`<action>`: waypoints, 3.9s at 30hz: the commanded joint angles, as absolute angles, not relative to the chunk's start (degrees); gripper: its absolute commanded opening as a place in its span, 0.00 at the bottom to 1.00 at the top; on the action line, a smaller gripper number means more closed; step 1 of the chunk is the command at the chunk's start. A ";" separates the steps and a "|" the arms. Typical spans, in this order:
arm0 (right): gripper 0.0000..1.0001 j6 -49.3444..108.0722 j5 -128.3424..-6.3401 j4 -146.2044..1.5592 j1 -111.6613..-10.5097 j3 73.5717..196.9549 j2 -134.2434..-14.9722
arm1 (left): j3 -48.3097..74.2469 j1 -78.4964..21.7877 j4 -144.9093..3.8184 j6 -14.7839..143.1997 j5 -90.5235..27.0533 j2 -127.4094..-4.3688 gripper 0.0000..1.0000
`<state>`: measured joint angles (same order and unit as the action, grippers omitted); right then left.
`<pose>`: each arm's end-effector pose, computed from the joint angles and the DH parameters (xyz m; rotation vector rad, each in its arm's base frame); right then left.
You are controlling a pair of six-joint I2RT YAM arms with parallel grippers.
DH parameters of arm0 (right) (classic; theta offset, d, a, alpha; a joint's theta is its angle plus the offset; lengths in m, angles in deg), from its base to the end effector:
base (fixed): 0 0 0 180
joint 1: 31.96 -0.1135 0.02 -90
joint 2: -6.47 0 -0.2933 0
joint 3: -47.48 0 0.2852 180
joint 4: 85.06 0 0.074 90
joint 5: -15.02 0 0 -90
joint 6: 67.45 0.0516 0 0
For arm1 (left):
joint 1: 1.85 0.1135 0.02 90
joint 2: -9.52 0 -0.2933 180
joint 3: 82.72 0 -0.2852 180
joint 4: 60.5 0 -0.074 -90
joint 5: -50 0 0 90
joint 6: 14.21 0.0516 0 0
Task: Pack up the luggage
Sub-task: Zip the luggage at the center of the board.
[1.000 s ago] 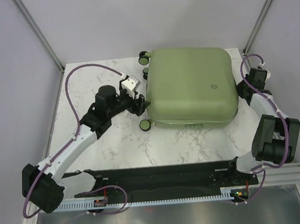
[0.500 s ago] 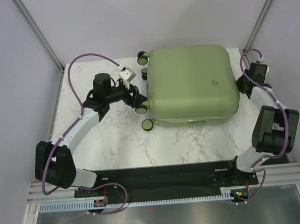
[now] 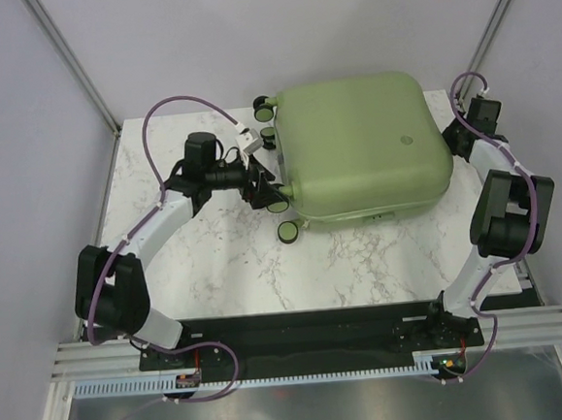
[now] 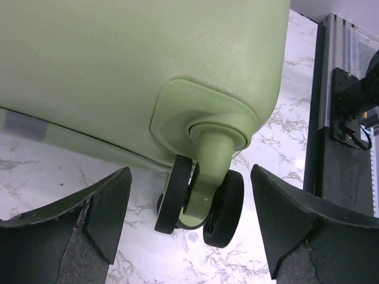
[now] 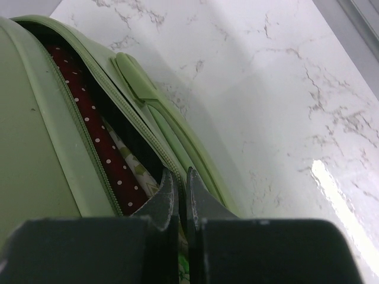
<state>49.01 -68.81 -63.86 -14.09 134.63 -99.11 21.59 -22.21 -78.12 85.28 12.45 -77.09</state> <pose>0.4451 -0.1377 0.2259 0.8013 2.1191 0.2015 0.3376 -0.1689 0.3019 1.0445 1.7215 -1.0565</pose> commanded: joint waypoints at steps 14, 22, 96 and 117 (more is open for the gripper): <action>0.00 44.61 -88.69 -56.92 -12.53 143.38 -114.37 | 7.54 -26.28 -81.87 86.42 20.74 -89.79 0.95; 0.00 42.42 -91.41 -54.20 -12.53 148.92 -114.90 | 0.41 -30.15 -95.05 91.25 20.03 -94.28 0.87; 0.91 74.28 -122.08 -42.08 -90.74 115.62 -58.74 | -0.65 -27.70 -78.54 61.20 16.52 -98.41 0.02; 0.72 98.39 -139.93 -46.98 -95.50 112.98 -80.89 | -0.20 -26.55 -77.22 60.93 19.59 -97.45 0.02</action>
<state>93.53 -133.55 -42.39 -95.38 113.54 -79.89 2.27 -28.86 -83.39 63.62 21.69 -98.03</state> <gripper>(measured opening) 0.719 0.578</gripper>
